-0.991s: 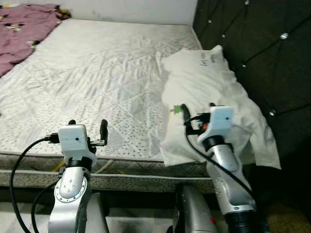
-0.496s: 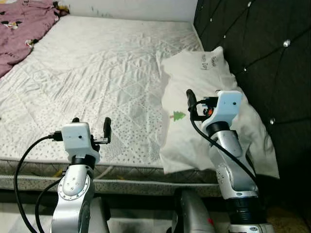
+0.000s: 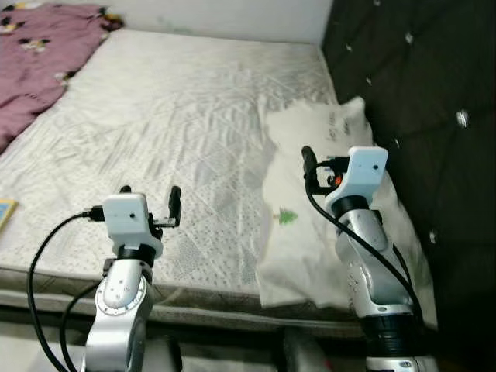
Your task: Clean up the room
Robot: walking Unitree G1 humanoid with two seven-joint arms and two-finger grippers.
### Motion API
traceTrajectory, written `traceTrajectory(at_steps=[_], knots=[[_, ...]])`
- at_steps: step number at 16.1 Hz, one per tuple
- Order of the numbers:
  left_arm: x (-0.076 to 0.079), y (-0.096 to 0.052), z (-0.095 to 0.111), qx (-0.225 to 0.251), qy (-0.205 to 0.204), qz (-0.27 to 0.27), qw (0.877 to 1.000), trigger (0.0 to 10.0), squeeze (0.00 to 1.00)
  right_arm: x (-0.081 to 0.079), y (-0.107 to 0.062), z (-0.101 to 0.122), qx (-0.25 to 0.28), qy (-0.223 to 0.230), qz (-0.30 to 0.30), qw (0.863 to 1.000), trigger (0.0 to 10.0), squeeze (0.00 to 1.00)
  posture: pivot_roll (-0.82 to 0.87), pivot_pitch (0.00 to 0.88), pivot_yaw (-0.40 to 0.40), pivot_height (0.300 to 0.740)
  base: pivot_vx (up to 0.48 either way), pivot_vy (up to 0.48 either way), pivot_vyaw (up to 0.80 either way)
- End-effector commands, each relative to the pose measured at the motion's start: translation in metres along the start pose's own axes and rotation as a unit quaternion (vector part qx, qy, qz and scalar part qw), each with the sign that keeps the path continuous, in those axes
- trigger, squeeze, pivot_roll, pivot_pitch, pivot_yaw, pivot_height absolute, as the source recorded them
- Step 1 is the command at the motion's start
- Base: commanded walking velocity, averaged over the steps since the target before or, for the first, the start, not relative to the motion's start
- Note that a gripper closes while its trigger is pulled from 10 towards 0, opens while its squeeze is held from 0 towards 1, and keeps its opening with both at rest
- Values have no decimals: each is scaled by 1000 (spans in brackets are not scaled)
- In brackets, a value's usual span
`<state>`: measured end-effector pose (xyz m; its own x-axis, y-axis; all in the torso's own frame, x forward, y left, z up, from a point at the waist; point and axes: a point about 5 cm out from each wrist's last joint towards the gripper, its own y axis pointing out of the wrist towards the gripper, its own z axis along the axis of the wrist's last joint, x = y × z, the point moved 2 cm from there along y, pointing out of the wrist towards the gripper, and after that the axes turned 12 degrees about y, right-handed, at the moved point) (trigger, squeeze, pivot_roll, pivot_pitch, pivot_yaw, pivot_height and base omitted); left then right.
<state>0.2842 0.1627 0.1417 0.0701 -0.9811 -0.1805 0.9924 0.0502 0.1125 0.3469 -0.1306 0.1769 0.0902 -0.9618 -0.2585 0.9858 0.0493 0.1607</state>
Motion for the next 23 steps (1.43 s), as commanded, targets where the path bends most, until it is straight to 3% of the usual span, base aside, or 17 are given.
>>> traceTrajectory(at_steps=[1,5,12,15,23], knots=[[0,2,0,0,-4,-1,1000,10000,0,3,2,3,4,-5,-7,1000,10000,0,-29,50,-54,704,0,0,0],[0,5,2,1,-1,6,1000,10000,0,3,4,2,4,-5,-10,1000,10000,0,-25,48,-49,740,0,0,0],[2,4,1,-2,-15,0,1000,10000,0,10,4,2,2,-16,-25,1000,10000,0,-29,51,-49,740,0,0,0],[4,3,-2,-7,-24,-8,1000,10000,0,22,6,-1,-7,-10,-59,998,10000,0,-29,51,-49,740,0,0,-713],[6,3,-2,-7,-28,-16,999,10000,0,21,5,-5,-19,-9,-55,998,10000,0,-34,58,-52,740,0,101,-469]])
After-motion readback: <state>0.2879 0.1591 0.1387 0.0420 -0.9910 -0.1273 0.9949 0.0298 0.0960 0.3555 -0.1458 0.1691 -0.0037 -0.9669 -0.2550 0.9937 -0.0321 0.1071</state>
